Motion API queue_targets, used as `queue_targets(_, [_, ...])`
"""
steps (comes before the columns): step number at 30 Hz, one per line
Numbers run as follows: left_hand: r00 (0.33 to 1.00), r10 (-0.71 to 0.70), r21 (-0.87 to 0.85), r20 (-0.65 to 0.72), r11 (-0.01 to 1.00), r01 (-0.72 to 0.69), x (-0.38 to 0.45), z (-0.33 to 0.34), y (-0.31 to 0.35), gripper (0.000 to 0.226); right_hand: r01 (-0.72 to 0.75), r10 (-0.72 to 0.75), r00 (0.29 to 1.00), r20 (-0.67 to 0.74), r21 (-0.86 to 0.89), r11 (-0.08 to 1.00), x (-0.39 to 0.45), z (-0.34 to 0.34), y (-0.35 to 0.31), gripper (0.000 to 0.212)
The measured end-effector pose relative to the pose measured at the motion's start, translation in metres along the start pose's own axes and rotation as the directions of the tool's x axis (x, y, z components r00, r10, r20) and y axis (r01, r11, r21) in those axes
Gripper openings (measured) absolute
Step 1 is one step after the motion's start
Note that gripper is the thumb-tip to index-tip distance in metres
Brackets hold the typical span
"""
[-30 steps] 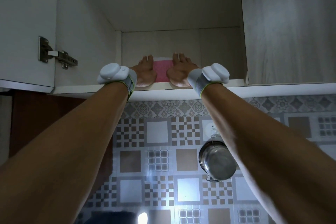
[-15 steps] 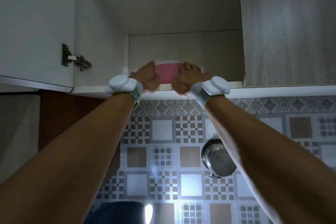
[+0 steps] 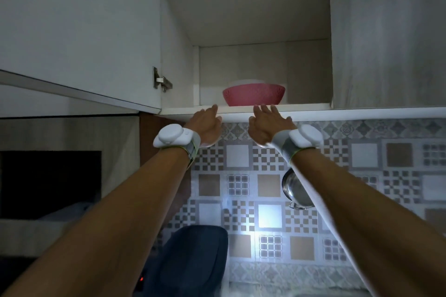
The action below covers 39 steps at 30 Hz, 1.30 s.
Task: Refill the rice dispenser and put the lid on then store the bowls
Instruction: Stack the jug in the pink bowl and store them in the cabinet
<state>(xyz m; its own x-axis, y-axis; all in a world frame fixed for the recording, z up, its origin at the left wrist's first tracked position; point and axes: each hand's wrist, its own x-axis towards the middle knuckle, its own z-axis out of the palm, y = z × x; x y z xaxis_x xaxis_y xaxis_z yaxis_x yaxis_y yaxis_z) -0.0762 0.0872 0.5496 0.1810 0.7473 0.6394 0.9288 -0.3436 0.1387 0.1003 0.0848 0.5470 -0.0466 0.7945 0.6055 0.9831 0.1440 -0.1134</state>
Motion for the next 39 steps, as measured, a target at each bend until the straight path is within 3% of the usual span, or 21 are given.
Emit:
queue_targets(7, [1.000,0.010,-0.097,-0.023,0.995,-0.012,-0.082,-0.037,-0.029,0.041,0.050,-0.048,0.999,-0.023,0.116,0.992,-0.067,-0.018,-0.049,0.053])
queue_targets(13, [0.998,-0.062,-0.172,-0.009,0.983,0.059,-0.162,-0.072,-0.070,0.048,0.133,-0.096,0.981,-0.167,0.227,0.965,-0.135,-0.049,-0.114,0.049])
queue_targets(21, [0.970,-0.226,-0.275,-0.084,0.941,0.196,-0.223,-0.115,-0.111,0.049,0.289,-0.204,0.920,-0.335,0.230,0.929,-0.186,-0.101,-0.202,0.049])
queue_targets(25, [0.901,-0.384,-0.439,-0.204,0.858,0.266,-0.236,-0.140,-0.121,0.063,0.392,-0.260,0.865,-0.428,0.254,0.884,-0.200,-0.126,-0.239,0.049])
queue_targets(27, [0.836,-0.476,-0.594,-0.273,0.767,0.243,-0.238,-0.156,-0.123,0.070,0.454,-0.290,0.819,-0.495,0.251,0.855,-0.207,-0.140,-0.257,0.050])
queue_targets(30, [0.784,-0.512,-0.757,-0.352,0.648,0.083,-0.239,-0.182,-0.120,0.073,0.547,-0.333,0.738,-0.587,0.231,0.805,-0.216,-0.160,-0.283,0.050])
queue_targets(33, [0.760,-0.464,-0.707,-0.456,0.707,0.007,-0.239,-0.199,-0.118,0.056,0.598,-0.382,0.685,-0.620,0.178,0.782,-0.220,-0.177,-0.299,0.052])
queue_targets(39, [0.715,-0.486,-0.691,-0.503,0.722,0.004,-0.239,-0.196,-0.112,0.028,0.620,-0.438,0.654,-0.617,0.105,0.777,-0.223,-0.191,-0.304,0.052])
